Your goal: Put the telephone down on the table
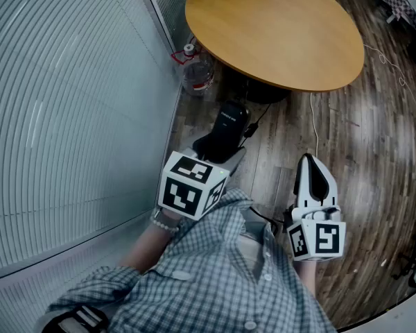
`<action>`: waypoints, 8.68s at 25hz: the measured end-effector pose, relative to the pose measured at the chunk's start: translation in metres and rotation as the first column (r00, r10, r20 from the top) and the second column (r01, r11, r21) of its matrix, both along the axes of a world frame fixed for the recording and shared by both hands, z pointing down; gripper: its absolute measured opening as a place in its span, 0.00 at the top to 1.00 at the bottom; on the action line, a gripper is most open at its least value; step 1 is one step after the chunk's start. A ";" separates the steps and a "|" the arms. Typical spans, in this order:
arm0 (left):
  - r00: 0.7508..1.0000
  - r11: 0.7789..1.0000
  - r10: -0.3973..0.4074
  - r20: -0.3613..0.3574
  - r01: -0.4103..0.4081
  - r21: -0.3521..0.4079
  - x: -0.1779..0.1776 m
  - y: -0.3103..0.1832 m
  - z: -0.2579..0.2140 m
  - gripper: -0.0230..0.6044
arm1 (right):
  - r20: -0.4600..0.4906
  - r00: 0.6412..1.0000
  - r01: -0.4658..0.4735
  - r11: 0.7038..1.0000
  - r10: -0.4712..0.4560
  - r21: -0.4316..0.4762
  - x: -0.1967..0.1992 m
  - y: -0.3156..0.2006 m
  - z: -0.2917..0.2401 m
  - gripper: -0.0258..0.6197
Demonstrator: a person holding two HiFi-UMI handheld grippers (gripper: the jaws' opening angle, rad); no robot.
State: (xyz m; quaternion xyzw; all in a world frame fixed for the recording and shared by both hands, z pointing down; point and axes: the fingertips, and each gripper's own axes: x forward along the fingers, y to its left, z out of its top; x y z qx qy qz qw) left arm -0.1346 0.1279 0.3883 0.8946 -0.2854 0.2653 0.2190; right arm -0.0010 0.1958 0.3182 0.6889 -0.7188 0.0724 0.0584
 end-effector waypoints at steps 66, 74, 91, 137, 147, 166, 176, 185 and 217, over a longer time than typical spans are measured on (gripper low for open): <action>0.997 0.999 -0.029 -0.065 0.027 -0.037 -0.019 -0.075 -0.002 0.52 | 0.019 0.999 -0.026 1.000 0.026 0.006 -0.004 -0.067 0.010 0.95; 0.995 0.996 -0.076 -0.061 0.073 -0.050 0.027 -0.117 -0.005 0.52 | 0.028 0.999 0.024 1.000 -0.024 -0.010 0.045 -0.117 0.010 0.95; 0.973 0.975 -0.222 -0.063 0.221 -0.022 0.116 -0.210 -0.026 0.52 | 0.042 0.987 0.155 0.988 -0.155 0.001 0.146 -0.224 -0.003 0.95; 0.989 0.990 -0.137 0.052 0.138 -0.019 0.236 -0.382 -0.021 0.52 | 0.090 0.996 0.025 0.999 -0.022 -0.028 0.255 -0.348 0.000 0.95; 0.987 0.991 -0.090 0.135 0.103 -0.091 0.273 -0.463 0.020 0.52 | 0.107 0.993 -0.030 0.995 0.041 -0.100 0.263 -0.395 0.016 0.95; 0.944 0.956 -0.132 0.302 0.202 -0.214 0.331 -0.569 0.123 0.52 | 0.122 0.984 -0.105 0.975 0.131 -0.198 0.267 -0.421 0.043 0.95; 0.905 0.951 -0.130 0.404 0.229 -0.209 0.354 -0.586 0.171 0.52 | 0.124 0.976 -0.145 0.961 0.177 -0.236 0.278 -0.411 0.055 0.95; 0.872 0.973 -0.090 0.481 0.179 -0.144 0.369 -0.586 0.188 0.51 | 0.117 0.970 -0.179 0.950 0.215 -0.257 0.279 -0.404 0.055 0.95; 0.998 0.996 -0.058 0.030 0.055 0.077 0.358 -0.543 0.049 0.68 | 0.102 0.990 -0.082 0.980 0.102 -0.183 0.261 -0.388 0.048 0.95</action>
